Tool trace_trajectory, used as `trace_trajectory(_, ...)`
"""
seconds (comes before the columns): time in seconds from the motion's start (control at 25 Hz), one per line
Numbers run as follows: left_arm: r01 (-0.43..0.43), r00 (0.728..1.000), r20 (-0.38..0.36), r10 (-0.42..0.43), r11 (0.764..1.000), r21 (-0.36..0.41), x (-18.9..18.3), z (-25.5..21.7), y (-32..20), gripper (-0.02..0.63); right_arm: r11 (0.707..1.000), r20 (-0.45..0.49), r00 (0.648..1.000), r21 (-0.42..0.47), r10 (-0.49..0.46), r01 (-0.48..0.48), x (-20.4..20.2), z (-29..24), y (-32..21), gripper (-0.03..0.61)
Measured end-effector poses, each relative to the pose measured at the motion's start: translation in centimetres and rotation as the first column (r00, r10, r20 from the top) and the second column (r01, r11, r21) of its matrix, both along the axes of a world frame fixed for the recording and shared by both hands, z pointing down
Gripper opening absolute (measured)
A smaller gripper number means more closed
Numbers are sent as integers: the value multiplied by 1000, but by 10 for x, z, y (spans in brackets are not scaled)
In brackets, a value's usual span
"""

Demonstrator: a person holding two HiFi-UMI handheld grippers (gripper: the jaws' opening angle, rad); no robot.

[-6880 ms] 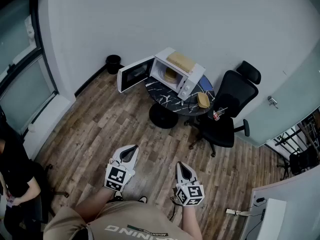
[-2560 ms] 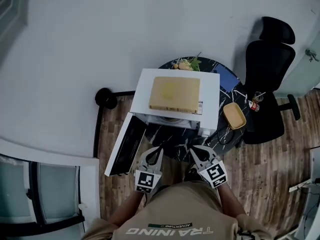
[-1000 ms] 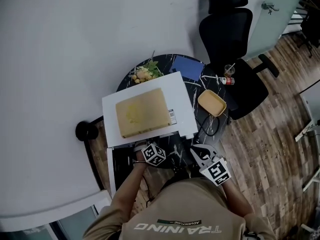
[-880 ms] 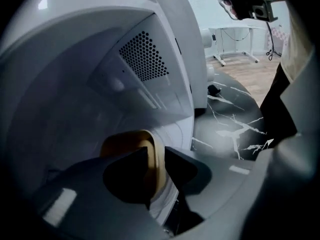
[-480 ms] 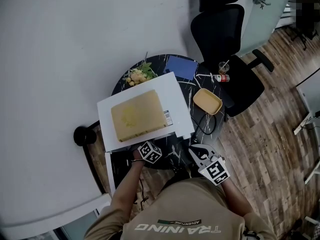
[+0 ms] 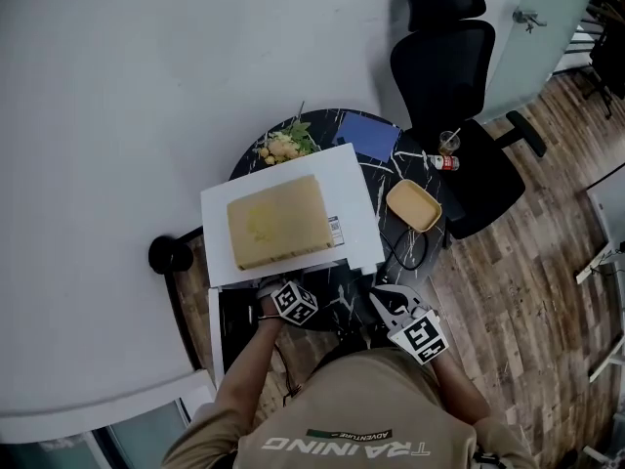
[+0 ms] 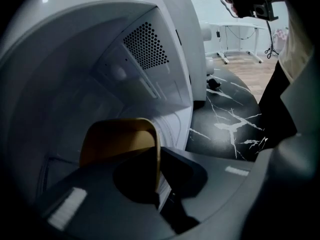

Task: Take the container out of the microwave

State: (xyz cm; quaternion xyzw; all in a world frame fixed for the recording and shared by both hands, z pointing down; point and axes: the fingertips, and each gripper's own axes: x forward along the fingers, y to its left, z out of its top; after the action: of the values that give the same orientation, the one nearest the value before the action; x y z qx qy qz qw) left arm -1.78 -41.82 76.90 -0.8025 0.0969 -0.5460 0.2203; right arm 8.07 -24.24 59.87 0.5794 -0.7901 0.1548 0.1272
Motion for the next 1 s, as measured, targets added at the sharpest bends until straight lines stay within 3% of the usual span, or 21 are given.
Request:
trace_trajectory(0.44,41,999,-5,-42,999,-13,-13,-16,35,25,995,29,995,33,-100,99,-7,-6,-1,8)
trace_trajectory(1.0,154,988,10,-153,987,-49,-30,-17,96,23,975,55,974,52,-219,216,-2,-1,4,8)
